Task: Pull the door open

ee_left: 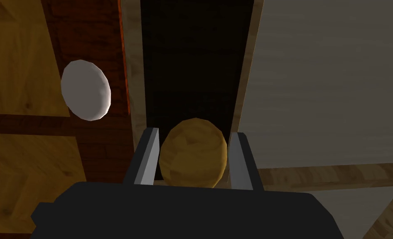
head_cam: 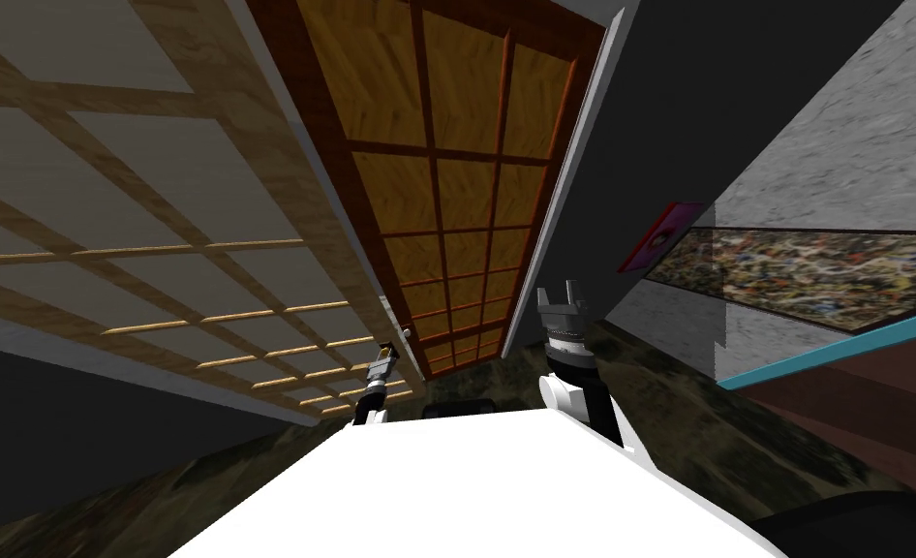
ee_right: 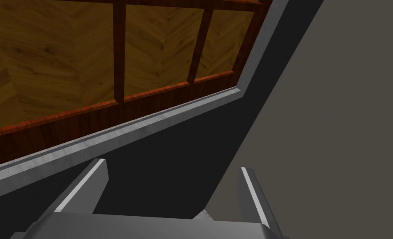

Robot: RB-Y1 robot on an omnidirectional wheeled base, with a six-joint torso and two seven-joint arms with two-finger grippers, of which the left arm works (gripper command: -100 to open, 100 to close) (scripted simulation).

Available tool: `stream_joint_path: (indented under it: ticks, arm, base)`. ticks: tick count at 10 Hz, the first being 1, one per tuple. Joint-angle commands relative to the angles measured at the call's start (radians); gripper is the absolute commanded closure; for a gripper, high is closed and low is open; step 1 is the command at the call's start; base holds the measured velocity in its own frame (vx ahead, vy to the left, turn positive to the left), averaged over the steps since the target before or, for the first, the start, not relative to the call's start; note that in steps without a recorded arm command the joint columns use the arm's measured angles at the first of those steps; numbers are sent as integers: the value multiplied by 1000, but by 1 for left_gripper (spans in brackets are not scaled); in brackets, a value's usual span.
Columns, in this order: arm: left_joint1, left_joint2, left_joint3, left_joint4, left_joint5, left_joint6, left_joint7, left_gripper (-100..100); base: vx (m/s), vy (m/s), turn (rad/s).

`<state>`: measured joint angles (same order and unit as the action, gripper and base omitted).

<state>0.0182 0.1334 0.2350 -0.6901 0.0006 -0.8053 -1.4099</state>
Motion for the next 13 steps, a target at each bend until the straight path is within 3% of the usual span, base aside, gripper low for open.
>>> stream_joint_path:
  ticks: [1, 2, 4, 7, 8, 12, 13]
  arm:
    - [-13, 12, 9, 35, 5, -5, 1, 100]
    - [14, 19, 15, 47, 11, -3, 19, 100]
    - [32, 24, 18, 56, 19, -1, 44, 100]
    - [32, 24, 18, 56, 19, -1, 44, 100]
    - [49, 30, 22, 65, 27, 0, 71, 100]
    - [67, 35, 25, 74, 35, 1, 99, 100]
    - [40, 46, 10, 109, 23, -33, 100, -100]
  base:
    - [-41, 5, -1]
    - [-115, 13, 46]
    - [-136, -26, 19]
    - [-85, -12, 16]
    - [-87, 8, 20]
    - [-86, 2, 39]
    - [-154, 60, -74]
